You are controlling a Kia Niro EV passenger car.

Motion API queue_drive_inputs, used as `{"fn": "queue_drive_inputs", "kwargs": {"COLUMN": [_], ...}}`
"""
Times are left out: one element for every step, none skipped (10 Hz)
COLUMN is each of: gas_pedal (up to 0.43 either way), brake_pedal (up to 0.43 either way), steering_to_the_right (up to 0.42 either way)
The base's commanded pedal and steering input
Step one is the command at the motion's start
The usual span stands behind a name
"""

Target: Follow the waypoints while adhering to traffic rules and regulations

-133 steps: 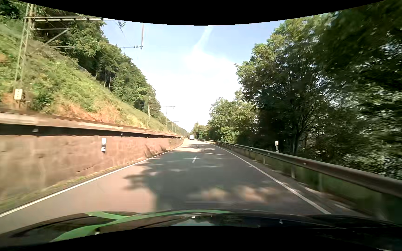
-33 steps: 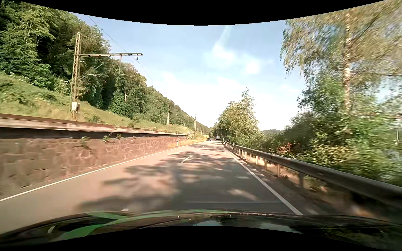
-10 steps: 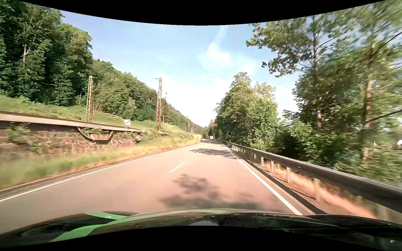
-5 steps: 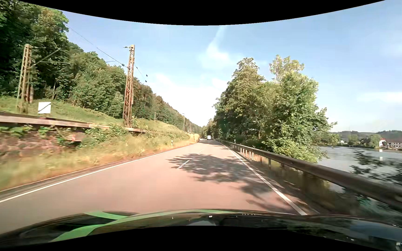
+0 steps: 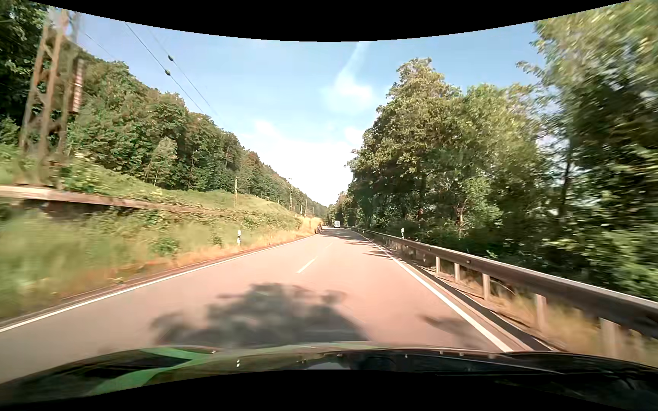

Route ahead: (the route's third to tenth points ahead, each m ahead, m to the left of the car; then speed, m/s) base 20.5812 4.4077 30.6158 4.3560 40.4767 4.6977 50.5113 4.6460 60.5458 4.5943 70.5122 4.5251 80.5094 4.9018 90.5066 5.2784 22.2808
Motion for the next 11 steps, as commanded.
{"fn": "queue_drive_inputs", "kwargs": {"gas_pedal": [0.228, 0.228, 0.24, 0.24, 0.24, 0.24, 0.24, 0.22, 0.197, 0.189, 0.177], "brake_pedal": [0.0, 0.0, 0.0, 0.0, 0.0, 0.0, 0.0, 0.0, 0.0, 0.0, 0.0], "steering_to_the_right": [0.004, 0.004, 0.004, 0.004, 0.004, 0.002, 0.0, -0.003, -0.003, -0.004, -0.005]}}
